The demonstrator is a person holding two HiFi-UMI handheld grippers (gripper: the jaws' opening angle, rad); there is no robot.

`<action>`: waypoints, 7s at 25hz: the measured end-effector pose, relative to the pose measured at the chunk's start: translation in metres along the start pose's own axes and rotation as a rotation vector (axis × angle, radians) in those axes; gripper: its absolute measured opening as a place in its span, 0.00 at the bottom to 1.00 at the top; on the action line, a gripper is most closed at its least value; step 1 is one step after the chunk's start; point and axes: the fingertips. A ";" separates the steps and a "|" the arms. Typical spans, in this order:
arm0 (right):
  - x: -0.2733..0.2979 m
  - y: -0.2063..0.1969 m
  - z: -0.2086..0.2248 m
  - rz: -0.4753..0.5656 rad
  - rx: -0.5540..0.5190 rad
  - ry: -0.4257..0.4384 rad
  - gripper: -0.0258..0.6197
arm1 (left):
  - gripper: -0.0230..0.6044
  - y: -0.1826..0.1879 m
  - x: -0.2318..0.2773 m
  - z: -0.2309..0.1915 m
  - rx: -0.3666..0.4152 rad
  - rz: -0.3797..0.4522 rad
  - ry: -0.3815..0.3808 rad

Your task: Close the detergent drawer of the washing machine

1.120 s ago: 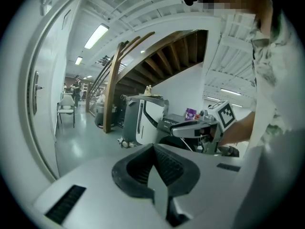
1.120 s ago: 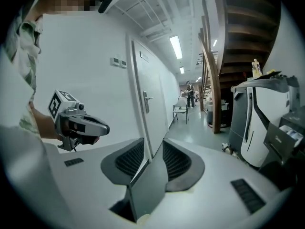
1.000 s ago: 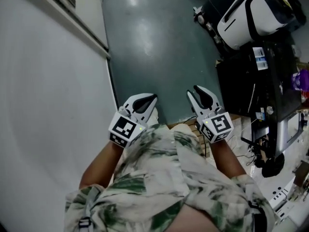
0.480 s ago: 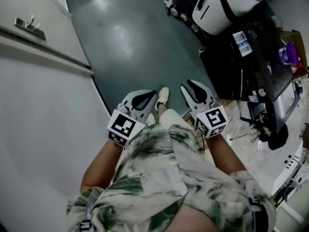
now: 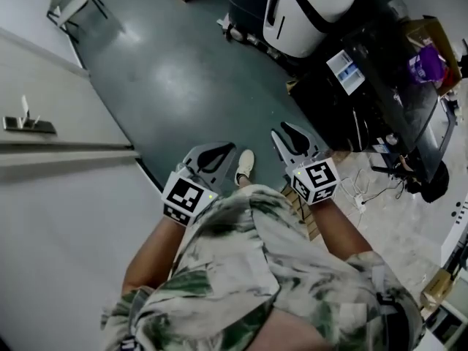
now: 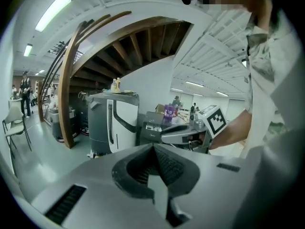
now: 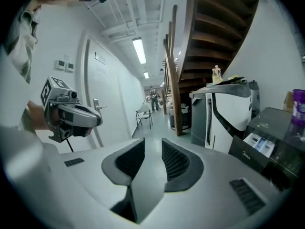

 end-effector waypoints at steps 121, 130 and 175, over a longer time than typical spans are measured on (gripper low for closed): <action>-0.086 -0.106 0.438 0.177 0.606 -1.142 0.25 | 0.07 0.174 0.413 0.008 0.373 -0.132 -0.813; -0.089 -0.104 0.447 0.178 0.598 -1.141 0.25 | 0.07 0.176 0.421 0.007 0.365 -0.130 -0.795; -0.102 -0.099 0.492 0.176 0.579 -1.094 0.24 | 0.07 0.185 0.442 0.014 0.332 -0.133 -0.722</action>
Point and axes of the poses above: the fingertips, and each gripper's own axes: x forward along the fingers, z to its right, y out of its top, and after that the axes turned 14 degrees about y, right-handed
